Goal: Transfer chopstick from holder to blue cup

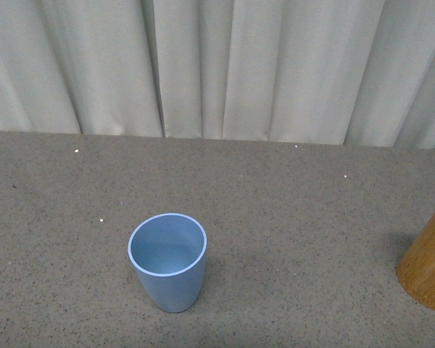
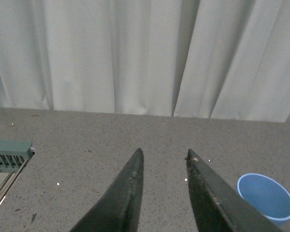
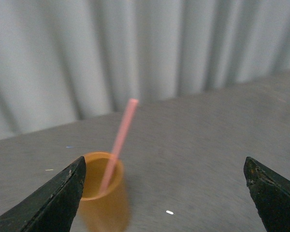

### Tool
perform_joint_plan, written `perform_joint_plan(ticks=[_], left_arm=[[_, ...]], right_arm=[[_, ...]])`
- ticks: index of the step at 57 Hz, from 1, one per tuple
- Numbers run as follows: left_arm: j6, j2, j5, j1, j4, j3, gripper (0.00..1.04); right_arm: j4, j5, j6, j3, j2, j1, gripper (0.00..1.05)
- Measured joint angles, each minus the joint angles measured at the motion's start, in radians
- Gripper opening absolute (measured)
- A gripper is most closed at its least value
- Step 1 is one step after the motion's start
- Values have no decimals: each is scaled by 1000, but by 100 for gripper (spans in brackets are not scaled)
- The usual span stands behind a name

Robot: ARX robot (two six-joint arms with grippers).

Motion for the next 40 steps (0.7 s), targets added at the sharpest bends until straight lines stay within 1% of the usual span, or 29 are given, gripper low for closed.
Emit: perform_joint_plan(ticks=[1,2,4,7,8,12,13,14,17,19,23,28,40], left_arm=[[0,0,2,0,0,0,35],[0,0,2,0,0,0,39],[0,0,1,0,0,0,47],[0,0,2,0,0,0,58],[0,0,2,0,0,0,60],[0,0,2,0,0,0,74],[0,0,2,0,0,0,80],[0,0,2,0,0,0,85],[0,0,2,0,0,0,96],[0,0,2,0,0,0,100],[1,0,2,0,0,0,98],[1,0,2,0,0,0,98],[1,0,2,0,0,0,98]], right_arm=[[17,61,21,13,68,-23,95],[31,69,40,24,112,-43,95],[63,51,68,53,214,-96,95],[89,-19,102,104,324,-143,95],[94,-34,106,113,341,-149,95],[118,-111,132,184,467,-189,95],[124,-143,143,206,510,-199,95],[125,-171,156,228,550,-207,95],[127,-222,174,266,625,-220,95],[128,-246,185,283,660,-225,95],[132,-283,210,315,737,-234,95],[148,-305,236,340,820,-235,95],[204,-325,272,396,1015,-206,95]])
